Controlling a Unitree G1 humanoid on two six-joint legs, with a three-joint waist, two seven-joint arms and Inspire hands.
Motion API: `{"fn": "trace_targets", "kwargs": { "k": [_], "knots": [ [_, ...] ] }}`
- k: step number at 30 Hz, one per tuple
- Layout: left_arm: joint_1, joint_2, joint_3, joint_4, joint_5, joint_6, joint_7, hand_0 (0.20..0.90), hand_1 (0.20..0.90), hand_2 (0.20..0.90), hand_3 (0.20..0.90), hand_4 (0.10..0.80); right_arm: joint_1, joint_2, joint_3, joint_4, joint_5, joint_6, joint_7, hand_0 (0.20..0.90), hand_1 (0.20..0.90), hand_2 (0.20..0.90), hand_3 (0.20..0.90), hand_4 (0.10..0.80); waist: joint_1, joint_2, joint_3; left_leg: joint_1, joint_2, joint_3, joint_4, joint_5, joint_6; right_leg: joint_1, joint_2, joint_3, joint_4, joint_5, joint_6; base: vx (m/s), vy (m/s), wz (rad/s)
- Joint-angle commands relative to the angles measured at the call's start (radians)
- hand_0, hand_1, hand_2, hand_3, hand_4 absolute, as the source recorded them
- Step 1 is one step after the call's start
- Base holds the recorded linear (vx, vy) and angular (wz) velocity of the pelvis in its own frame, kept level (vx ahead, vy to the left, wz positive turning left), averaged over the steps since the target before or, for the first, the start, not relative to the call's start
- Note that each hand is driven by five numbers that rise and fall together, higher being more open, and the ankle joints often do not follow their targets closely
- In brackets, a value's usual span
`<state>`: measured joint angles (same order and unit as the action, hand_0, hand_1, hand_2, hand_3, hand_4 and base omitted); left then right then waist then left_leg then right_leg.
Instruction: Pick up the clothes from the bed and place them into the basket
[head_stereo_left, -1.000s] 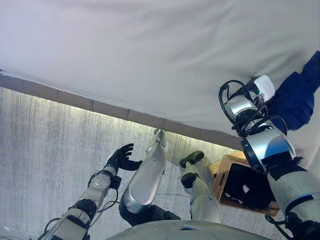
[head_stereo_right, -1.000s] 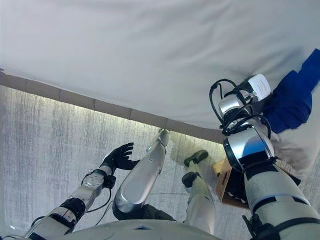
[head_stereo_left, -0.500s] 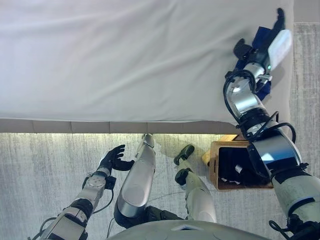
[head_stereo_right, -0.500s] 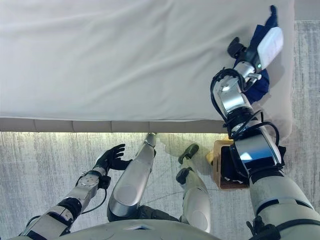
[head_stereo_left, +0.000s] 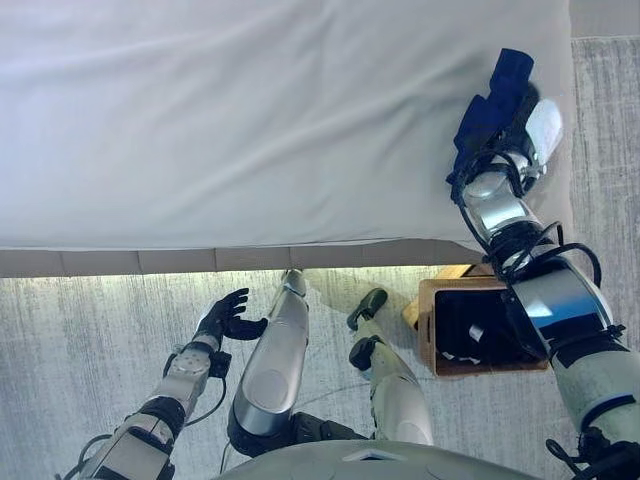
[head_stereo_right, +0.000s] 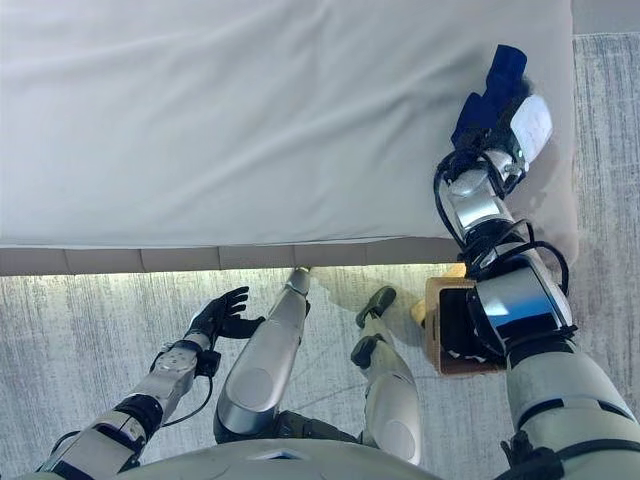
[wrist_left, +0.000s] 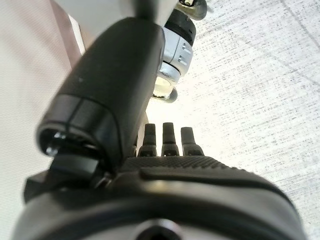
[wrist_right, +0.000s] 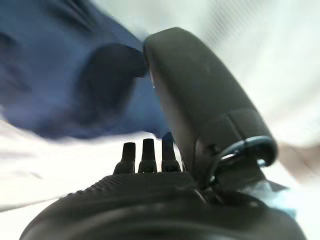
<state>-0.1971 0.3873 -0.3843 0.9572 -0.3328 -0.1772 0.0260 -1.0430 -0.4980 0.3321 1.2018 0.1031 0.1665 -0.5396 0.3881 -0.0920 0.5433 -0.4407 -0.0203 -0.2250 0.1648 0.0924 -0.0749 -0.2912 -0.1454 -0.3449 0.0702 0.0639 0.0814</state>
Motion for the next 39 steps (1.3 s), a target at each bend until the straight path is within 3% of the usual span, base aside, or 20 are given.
{"fn": "trace_targets", "kwargs": {
  "k": [1, 2, 5, 11, 12, 13, 14, 20, 25, 27, 31, 34, 39],
  "knots": [
    [0.060, 0.002, -0.002, -0.021, 0.021, -0.013, -0.019, 0.900, 0.900, 0.900, 0.900, 0.800, -0.066, -0.160, 0.044, 0.006, 0.091, 0.043, 0.114, 0.900, 0.900, 0.900, 0.900, 0.800, 0.023, 0.049, -0.023, 0.029, -0.031, -0.025, -0.008, -0.078, 0.074, 0.019, -0.040, -0.033, 0.137, -0.061, 0.012, 0.000, 0.000, 0.00],
    [0.060, 0.002, -0.002, -0.021, 0.021, -0.013, -0.018, 0.900, 0.900, 0.900, 0.900, 0.800, -0.065, -0.160, 0.044, 0.006, 0.090, 0.043, 0.115, 0.900, 0.900, 0.900, 0.900, 0.800, 0.023, 0.049, -0.023, 0.030, -0.031, -0.025, -0.008, -0.079, 0.074, 0.019, -0.040, -0.033, 0.138, -0.062, 0.012, 0.092, -0.091, 0.03],
    [0.065, 0.008, 0.000, -0.056, 0.023, -0.005, -0.018, 0.900, 0.900, 0.900, 0.900, 0.800, -0.037, -0.163, -0.031, 0.051, 0.330, 0.107, 0.237, 0.900, 0.900, 0.900, 0.900, 0.800, 0.042, 0.075, -0.023, 0.028, -0.028, -0.042, -0.016, -0.088, 0.075, -0.001, -0.056, -0.041, 0.207, -0.098, 0.013, 0.065, -0.082, 0.10],
    [0.089, -0.002, -0.012, -0.072, 0.023, -0.018, -0.022, 0.900, 0.900, 0.900, 0.900, 0.800, -0.057, -0.171, -0.073, 0.083, 0.338, 0.175, 0.244, 0.900, 0.900, 0.900, 0.900, 0.800, 0.053, 0.113, -0.023, 0.004, -0.034, -0.058, -0.036, -0.056, 0.076, -0.031, -0.076, -0.049, 0.261, -0.133, 0.011, -0.027, 0.055, 0.11],
    [0.097, -0.010, -0.024, -0.079, 0.016, -0.025, -0.020, 0.900, 0.900, 0.900, 0.900, 0.800, -0.076, -0.179, -0.072, 0.082, 0.381, 0.177, 0.233, 0.738, 0.738, 0.738, 0.711, 0.611, 0.053, 0.126, -0.023, -0.004, -0.038, -0.060, -0.047, -0.044, 0.075, -0.042, -0.079, -0.049, 0.261, -0.135, 0.011, -0.107, 0.130, 0.03],
    [0.102, -0.015, -0.029, -0.080, 0.014, -0.030, -0.018, 0.900, 0.900, 0.900, 0.900, 0.800, -0.083, -0.182, -0.074, 0.078, 0.404, 0.172, 0.223, 0.738, 0.738, 0.738, 0.711, 0.611, 0.052, 0.131, -0.023, -0.008, -0.040, -0.061, -0.050, -0.041, 0.075, -0.048, -0.080, -0.048, 0.262, -0.136, 0.011, -0.122, 0.158, 0.07],
    [0.118, -0.024, -0.034, -0.081, 0.015, -0.038, -0.013, 0.900, 0.900, 0.900, 0.900, 0.800, -0.082, -0.178, -0.089, 0.059, 0.413, 0.145, 0.197, 0.300, 0.300, 0.300, 0.200, 0.100, 0.049, 0.138, -0.023, -0.014, -0.043, -0.063, -0.049, -0.040, 0.075, -0.058, -0.083, -0.046, 0.265, -0.137, 0.011, -0.080, 0.097, 0.08],
    [0.121, -0.018, -0.014, -0.044, 0.033, -0.029, -0.003, 0.900, 0.900, 0.900, 0.900, 0.800, -0.111, -0.125, -0.056, -0.090, 0.251, -0.042, 0.075, 0.300, 0.300, 0.300, 0.200, 0.100, 0.042, 0.103, -0.023, 0.013, -0.038, -0.051, -0.036, -0.066, 0.073, -0.032, -0.067, -0.030, 0.231, -0.117, 0.017, -0.059, 0.009, -0.02],
    [0.102, 0.017, 0.018, -0.024, 0.043, -0.017, 0.013, 0.900, 0.900, 0.900, 0.900, 0.800, -0.134, -0.150, 0.004, -0.391, 0.070, -0.098, -0.036, 0.300, 0.300, 0.300, 0.200, 0.100, 0.025, 0.046, -0.023, 0.135, -0.020, -0.020, -0.097, -0.048, 0.072, 0.081, -0.047, -0.013, 0.161, -0.061, 0.027, -0.086, -0.073, -0.10],
    [0.101, 0.029, 0.029, -0.023, 0.057, -0.004, 0.014, 0.900, 0.900, 0.900, 0.900, 0.800, -0.136, -0.173, 0.010, -0.485, 0.023, -0.080, -0.058, 0.300, 0.300, 0.300, 0.200, 0.100, 0.018, 0.029, -0.032, 0.199, -0.014, -0.007, -0.130, -0.049, 0.069, 0.142, -0.039, 0.002, 0.135, -0.057, 0.036, 0.019, -0.095, -0.07],
    [0.123, 0.033, 0.022, 0.001, 0.112, -0.004, 0.003, 0.900, 0.900, 0.900, 0.900, 0.800, -0.115, -0.227, 0.014, -0.651, -0.095, -0.058, -0.089, 0.300, 0.300, 0.300, 0.200, 0.100, -0.009, 0.010, -0.136, 0.292, -0.006, 0.001, -0.195, -0.048, 0.063, 0.237, -0.018, 0.019, 0.077, -0.062, 0.048, 0.077, -0.025, -0.11],
    [0.149, 0.037, 0.016, 0.012, 0.192, 0.014, -0.035, 0.900, 0.900, 0.900, 0.900, 0.800, -0.086, -0.315, 0.009, -0.739, -0.138, -0.041, -0.092, 0.300, 0.300, 0.300, 0.200, 0.100, -0.021, 0.008, -0.242, 0.347, -0.021, -0.008, -0.224, -0.042, 0.064, 0.312, -0.017, 0.004, 0.024, -0.052, 0.044, 0.132, -0.001, -0.13],
    [0.162, 0.034, 0.018, 0.062, 0.243, 0.041, -0.069, 0.900, 0.900, 0.900, 0.900, 0.800, -0.002, -0.404, -0.054, -0.845, -0.130, -0.039, -0.083, 0.300, 0.300, 0.300, 0.200, 0.100, -0.063, -0.001, -0.366, 0.420, -0.007, 0.031, -0.221, -0.067, 0.058, 0.373, 0.001, -0.003, -0.010, -0.085, 0.033, 0.136, -0.013, -0.07]
  ]
}}
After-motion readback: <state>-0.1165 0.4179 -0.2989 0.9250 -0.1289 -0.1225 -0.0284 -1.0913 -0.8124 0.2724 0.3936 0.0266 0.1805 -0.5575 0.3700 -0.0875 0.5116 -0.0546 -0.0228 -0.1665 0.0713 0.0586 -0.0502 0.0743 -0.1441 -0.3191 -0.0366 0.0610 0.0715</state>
